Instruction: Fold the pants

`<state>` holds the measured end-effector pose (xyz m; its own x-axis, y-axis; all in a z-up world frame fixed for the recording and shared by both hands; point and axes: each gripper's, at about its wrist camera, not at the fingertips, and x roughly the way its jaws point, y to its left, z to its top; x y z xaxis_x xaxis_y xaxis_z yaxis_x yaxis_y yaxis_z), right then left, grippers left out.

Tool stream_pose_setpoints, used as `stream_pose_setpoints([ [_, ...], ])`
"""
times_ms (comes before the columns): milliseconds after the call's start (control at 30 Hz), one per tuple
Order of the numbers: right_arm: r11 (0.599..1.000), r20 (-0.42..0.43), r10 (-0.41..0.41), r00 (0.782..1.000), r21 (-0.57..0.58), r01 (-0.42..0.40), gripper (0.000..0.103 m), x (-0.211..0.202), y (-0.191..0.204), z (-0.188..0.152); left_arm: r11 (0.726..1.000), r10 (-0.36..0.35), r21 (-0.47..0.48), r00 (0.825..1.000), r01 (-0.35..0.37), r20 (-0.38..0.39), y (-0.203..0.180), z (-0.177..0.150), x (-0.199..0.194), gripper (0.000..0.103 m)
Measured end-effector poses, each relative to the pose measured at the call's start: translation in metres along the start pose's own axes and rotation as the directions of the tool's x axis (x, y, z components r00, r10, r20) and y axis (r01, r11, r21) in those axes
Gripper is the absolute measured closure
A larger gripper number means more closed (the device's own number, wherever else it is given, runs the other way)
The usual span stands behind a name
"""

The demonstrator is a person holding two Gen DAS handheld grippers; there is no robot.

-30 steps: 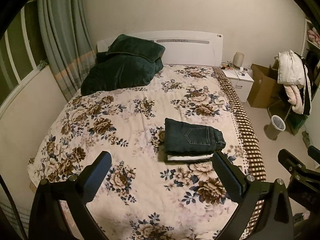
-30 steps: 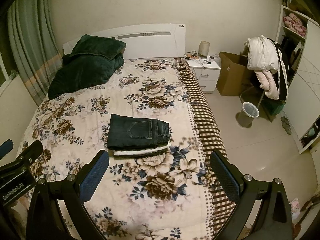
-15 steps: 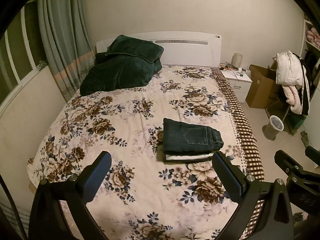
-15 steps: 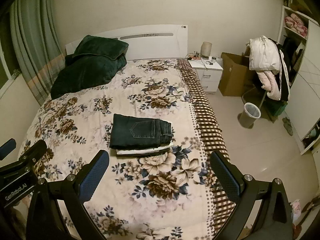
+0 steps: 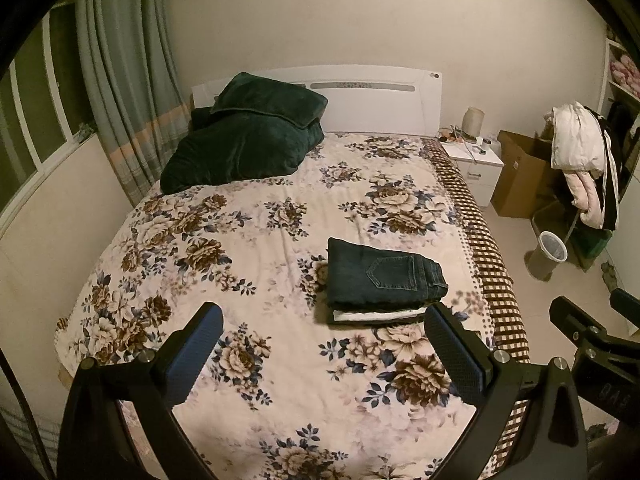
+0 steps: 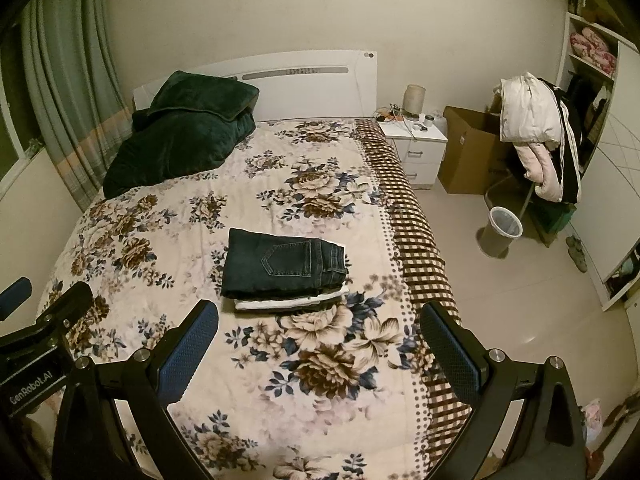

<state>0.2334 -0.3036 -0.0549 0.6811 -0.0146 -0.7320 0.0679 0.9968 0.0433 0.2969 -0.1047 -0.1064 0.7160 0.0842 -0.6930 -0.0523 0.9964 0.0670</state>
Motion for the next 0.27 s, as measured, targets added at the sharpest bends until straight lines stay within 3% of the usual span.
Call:
stream_pose_setpoints([
  [267,1.0,0.004,-0.001,1.0,-0.003,0.001,0.0,-0.0002,0.001,0.0029,1.0,-0.007,-0.008,1.0,0.007,0.002,0.0037,-0.0008,-0.0009,0.0],
])
